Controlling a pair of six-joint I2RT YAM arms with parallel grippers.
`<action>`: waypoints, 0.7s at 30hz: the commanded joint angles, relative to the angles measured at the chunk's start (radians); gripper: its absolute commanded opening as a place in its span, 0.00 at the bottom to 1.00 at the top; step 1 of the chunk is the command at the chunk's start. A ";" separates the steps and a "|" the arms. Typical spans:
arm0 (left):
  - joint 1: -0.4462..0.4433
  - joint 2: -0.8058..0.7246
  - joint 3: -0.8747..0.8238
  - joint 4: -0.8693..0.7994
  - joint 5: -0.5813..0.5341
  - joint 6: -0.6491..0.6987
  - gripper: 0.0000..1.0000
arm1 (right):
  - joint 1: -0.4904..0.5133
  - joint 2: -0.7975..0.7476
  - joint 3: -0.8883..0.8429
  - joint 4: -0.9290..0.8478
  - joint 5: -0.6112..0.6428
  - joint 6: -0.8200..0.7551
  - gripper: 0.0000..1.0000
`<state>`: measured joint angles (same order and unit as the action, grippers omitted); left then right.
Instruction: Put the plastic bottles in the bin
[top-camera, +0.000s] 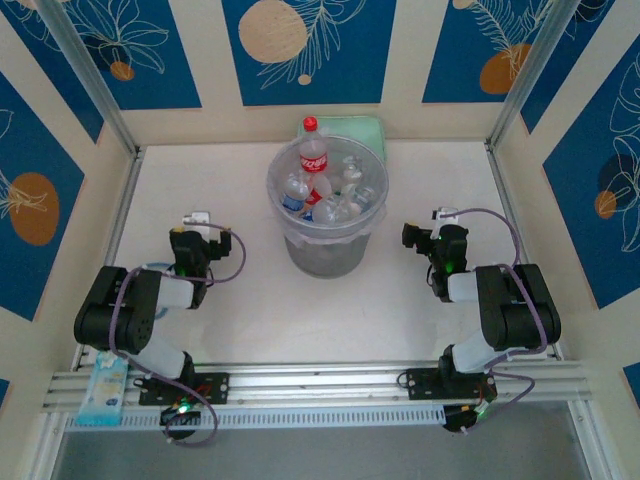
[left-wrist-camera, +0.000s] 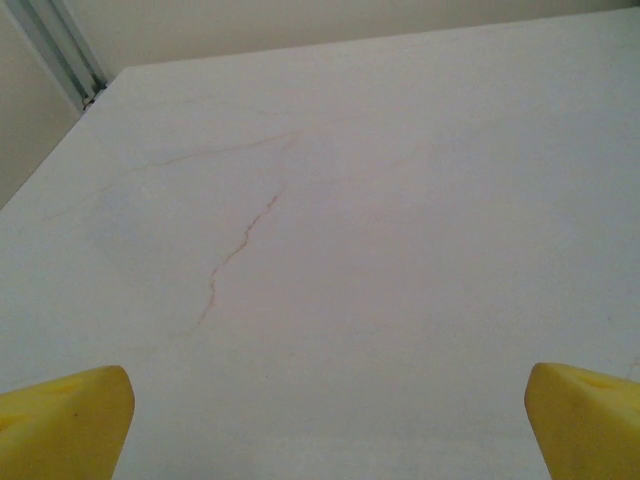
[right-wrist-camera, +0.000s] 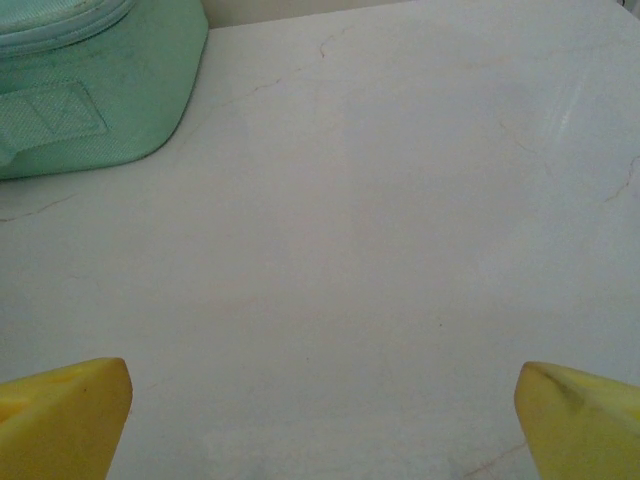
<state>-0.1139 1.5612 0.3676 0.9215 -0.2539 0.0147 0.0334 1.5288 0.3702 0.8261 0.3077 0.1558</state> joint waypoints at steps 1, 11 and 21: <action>0.011 0.006 -0.004 0.047 0.024 0.008 1.00 | 0.006 -0.006 0.021 0.029 0.011 -0.009 0.99; 0.011 0.009 -0.005 0.053 0.022 0.011 1.00 | 0.006 -0.004 0.024 0.025 0.010 -0.009 0.99; 0.010 0.008 -0.006 0.053 0.022 0.011 1.00 | 0.000 -0.005 0.023 0.025 -0.004 -0.007 0.99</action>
<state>-0.1131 1.5612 0.3672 0.9417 -0.2501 0.0177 0.0334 1.5288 0.3740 0.8238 0.3073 0.1558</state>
